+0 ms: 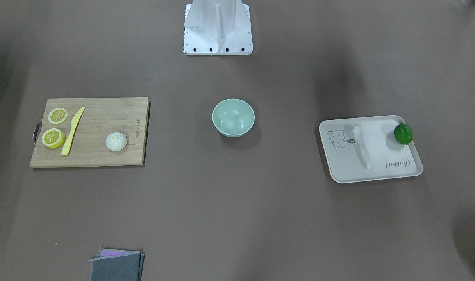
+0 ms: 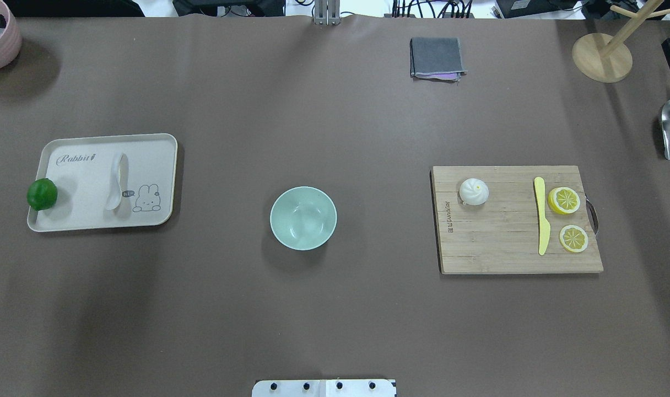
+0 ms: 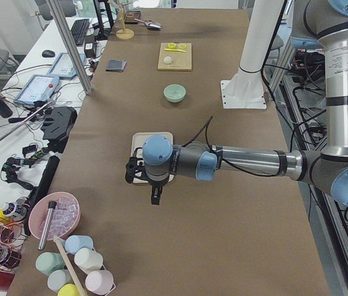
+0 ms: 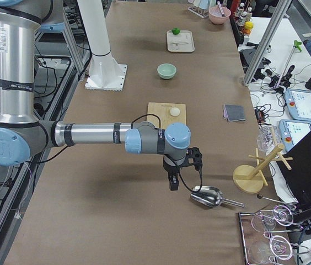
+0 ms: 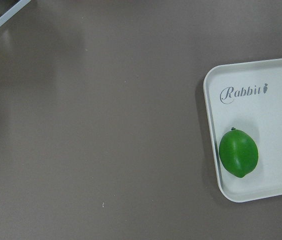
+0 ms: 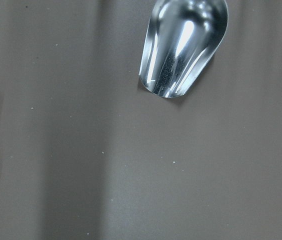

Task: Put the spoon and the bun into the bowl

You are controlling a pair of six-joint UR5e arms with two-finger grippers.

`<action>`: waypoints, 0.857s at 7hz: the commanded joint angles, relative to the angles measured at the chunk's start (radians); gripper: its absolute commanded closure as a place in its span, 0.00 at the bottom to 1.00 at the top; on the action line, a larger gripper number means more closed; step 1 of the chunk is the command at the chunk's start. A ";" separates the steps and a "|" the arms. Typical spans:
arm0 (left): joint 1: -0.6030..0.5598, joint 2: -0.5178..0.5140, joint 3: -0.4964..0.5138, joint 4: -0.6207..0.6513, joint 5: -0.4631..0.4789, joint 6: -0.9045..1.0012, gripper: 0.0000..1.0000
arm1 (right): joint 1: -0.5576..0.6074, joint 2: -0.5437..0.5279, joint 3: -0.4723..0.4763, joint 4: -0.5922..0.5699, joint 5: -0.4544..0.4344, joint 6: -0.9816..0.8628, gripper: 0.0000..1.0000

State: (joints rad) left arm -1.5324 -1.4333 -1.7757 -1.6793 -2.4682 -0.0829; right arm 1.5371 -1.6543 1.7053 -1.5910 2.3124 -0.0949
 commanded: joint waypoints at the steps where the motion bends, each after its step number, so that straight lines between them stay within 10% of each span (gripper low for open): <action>1: 0.001 -0.003 -0.004 0.000 0.000 -0.002 0.02 | 0.000 -0.001 0.000 0.000 0.004 0.004 0.00; 6: 0.002 0.002 -0.002 0.000 0.000 -0.002 0.02 | 0.000 -0.010 0.011 0.000 0.028 0.003 0.00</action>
State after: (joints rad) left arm -1.5312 -1.4348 -1.7782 -1.6797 -2.4682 -0.0840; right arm 1.5371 -1.6613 1.7127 -1.5907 2.3254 -0.0915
